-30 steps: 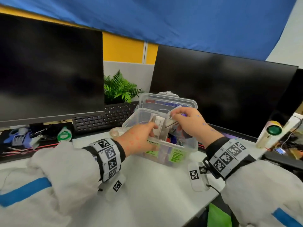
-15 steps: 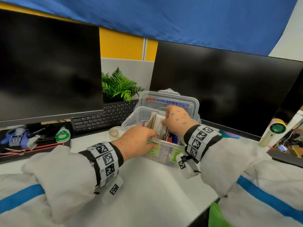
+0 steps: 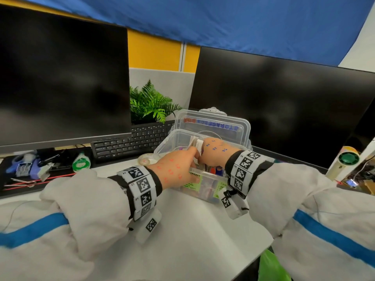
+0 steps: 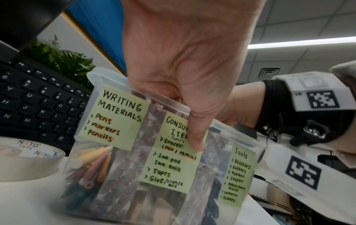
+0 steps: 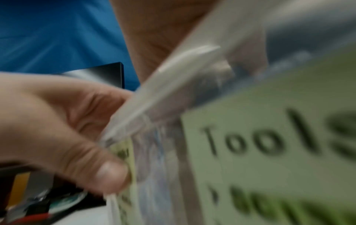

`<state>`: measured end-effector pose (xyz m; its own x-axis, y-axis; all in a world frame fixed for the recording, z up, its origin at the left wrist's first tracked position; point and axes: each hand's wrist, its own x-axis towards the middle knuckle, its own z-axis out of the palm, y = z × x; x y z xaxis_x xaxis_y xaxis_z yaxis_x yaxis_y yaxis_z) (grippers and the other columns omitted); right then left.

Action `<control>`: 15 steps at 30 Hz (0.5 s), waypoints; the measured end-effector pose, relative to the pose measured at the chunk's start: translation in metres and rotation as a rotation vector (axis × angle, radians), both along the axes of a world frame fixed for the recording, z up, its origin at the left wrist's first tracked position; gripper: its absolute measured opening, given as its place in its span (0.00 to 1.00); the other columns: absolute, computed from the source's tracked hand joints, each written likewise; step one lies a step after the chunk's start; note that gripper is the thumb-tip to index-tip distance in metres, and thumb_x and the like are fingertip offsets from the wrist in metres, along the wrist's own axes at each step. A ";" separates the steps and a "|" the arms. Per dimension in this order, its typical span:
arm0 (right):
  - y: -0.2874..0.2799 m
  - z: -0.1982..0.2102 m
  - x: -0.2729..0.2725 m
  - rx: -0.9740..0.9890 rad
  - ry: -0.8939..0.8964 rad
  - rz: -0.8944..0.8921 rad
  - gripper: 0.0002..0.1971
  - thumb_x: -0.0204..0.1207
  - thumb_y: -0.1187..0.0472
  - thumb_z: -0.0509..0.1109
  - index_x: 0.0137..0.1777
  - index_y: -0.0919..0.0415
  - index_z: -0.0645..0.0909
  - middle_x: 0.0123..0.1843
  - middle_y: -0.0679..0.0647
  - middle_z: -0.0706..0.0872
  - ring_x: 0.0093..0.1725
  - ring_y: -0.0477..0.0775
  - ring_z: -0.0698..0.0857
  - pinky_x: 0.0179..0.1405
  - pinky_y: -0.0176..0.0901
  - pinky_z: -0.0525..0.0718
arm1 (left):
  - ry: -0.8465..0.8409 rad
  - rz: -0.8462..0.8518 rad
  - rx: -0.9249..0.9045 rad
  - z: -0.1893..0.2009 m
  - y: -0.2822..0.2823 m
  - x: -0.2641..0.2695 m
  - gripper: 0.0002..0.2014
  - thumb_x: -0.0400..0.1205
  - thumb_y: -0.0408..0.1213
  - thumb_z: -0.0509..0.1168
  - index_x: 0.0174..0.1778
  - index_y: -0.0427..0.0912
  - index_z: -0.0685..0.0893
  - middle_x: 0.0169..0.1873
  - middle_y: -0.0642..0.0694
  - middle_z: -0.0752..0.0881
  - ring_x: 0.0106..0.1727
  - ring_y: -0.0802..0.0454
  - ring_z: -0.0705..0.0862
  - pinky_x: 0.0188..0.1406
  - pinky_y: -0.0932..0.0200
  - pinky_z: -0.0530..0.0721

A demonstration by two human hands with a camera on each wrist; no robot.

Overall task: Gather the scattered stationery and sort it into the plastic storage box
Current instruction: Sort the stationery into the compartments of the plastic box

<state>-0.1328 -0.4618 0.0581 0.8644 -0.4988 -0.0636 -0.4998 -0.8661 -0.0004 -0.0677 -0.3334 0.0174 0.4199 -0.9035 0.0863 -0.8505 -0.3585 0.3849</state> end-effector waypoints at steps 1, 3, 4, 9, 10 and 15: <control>-0.001 -0.004 0.000 0.004 -0.061 -0.021 0.07 0.82 0.61 0.67 0.42 0.60 0.79 0.37 0.55 0.82 0.33 0.53 0.81 0.31 0.42 0.81 | 0.012 -0.002 -0.006 0.001 0.000 -0.001 0.31 0.76 0.48 0.77 0.71 0.53 0.71 0.56 0.54 0.86 0.56 0.53 0.85 0.57 0.49 0.87; -0.006 -0.012 -0.001 -0.016 -0.193 -0.054 0.04 0.82 0.61 0.66 0.51 0.60 0.81 0.44 0.55 0.83 0.41 0.54 0.81 0.38 0.43 0.79 | -0.001 -0.007 -0.009 0.002 0.001 -0.002 0.29 0.76 0.47 0.77 0.69 0.53 0.72 0.56 0.54 0.86 0.56 0.53 0.84 0.57 0.49 0.87; -0.010 -0.013 0.000 -0.030 -0.241 -0.062 0.04 0.82 0.61 0.66 0.52 0.59 0.80 0.45 0.54 0.81 0.42 0.54 0.79 0.40 0.43 0.77 | -0.028 -0.012 -0.003 0.001 0.002 -0.003 0.27 0.76 0.46 0.77 0.67 0.53 0.73 0.56 0.54 0.85 0.56 0.52 0.84 0.55 0.49 0.87; -0.024 0.007 0.012 0.069 -0.260 -0.169 0.06 0.79 0.60 0.70 0.49 0.59 0.75 0.44 0.54 0.80 0.44 0.54 0.81 0.40 0.44 0.81 | -0.176 -0.061 0.033 -0.001 0.007 -0.007 0.10 0.82 0.49 0.69 0.58 0.53 0.84 0.46 0.52 0.87 0.49 0.50 0.83 0.43 0.57 0.76; -0.025 0.012 0.013 0.073 -0.222 -0.172 0.05 0.79 0.60 0.70 0.48 0.60 0.78 0.44 0.56 0.82 0.43 0.55 0.84 0.40 0.45 0.85 | -0.181 -0.068 0.035 -0.001 0.007 -0.008 0.11 0.83 0.50 0.68 0.59 0.52 0.85 0.47 0.51 0.87 0.49 0.49 0.84 0.43 0.58 0.75; -0.027 0.018 0.024 0.041 -0.098 -0.175 0.04 0.80 0.62 0.70 0.50 0.62 0.80 0.44 0.59 0.84 0.43 0.58 0.86 0.36 0.44 0.85 | -0.167 -0.074 0.025 0.002 0.008 -0.012 0.11 0.85 0.48 0.66 0.60 0.51 0.85 0.48 0.51 0.88 0.49 0.50 0.82 0.47 0.58 0.69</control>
<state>-0.1086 -0.4890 0.0757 0.7680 -0.6405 -0.0067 -0.6383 -0.7645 -0.0899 -0.0799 -0.3255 0.0189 0.3337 -0.9342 0.1263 -0.9264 -0.3001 0.2274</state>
